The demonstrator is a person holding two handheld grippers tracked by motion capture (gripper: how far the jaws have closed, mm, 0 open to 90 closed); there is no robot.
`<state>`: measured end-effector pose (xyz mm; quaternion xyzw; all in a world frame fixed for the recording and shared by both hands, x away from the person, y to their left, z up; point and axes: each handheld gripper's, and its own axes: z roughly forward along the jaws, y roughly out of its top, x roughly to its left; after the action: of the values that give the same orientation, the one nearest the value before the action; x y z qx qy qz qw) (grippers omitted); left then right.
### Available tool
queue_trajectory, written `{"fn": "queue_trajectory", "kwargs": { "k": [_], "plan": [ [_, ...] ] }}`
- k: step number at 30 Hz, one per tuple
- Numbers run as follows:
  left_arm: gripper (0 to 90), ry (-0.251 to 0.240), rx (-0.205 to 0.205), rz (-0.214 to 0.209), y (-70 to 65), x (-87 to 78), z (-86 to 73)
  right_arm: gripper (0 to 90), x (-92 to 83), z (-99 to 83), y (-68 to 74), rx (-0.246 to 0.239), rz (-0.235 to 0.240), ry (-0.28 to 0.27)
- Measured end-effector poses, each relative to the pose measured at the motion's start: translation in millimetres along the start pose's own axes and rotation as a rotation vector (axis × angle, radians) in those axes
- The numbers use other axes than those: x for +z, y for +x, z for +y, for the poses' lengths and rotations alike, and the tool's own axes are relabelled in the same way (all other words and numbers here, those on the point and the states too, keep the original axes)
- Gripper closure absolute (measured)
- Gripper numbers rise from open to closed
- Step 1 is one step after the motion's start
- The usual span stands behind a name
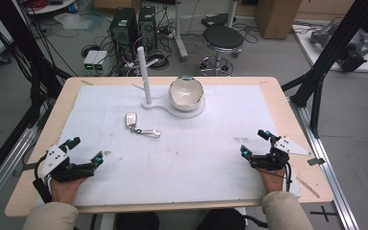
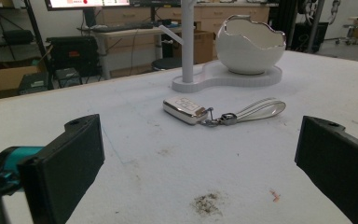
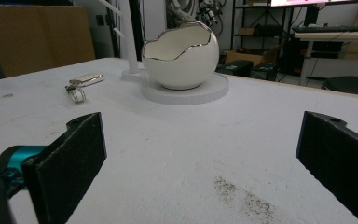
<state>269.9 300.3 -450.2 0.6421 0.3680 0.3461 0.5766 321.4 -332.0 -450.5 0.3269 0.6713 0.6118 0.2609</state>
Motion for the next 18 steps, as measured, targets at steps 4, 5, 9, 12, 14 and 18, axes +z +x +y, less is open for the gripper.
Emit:
{"fn": "queue_trajectory", "kwargs": {
  "k": [4, 5, 9, 12, 14, 18],
  "plan": [
    [1.7, 0.006, -0.002, -0.003, 0.5, 0.7, 0.3, 0.7, 0.0, 0.0, 1.6, -0.001, 0.001, 0.005],
    [1.7, 0.006, -0.002, -0.003, 0.5, 0.7, 0.3, 0.7, 0.1, 0.0, 1.7, -0.001, 0.0, 0.005],
    [1.7, 0.006, -0.014, -0.003, 1.1, 1.0, 0.2, 0.6, 0.0, 0.1, 1.6, -0.001, 0.0, 0.005],
    [1.7, 0.005, -0.014, -0.004, 0.9, 1.1, 0.2, 0.7, 0.0, 0.1, 1.2, -0.002, 0.001, 0.004],
    [1.8, 0.005, -0.014, -0.005, 1.1, 1.1, 0.3, 0.7, 0.2, 0.0, 0.9, -0.001, 0.0, 0.003],
    [1.8, 0.009, -0.022, -0.016, 2.5, 1.2, 0.6, 0.6, 0.2, 0.0, 0.8, 0.002, 0.002, 0.003]
  ]
}}
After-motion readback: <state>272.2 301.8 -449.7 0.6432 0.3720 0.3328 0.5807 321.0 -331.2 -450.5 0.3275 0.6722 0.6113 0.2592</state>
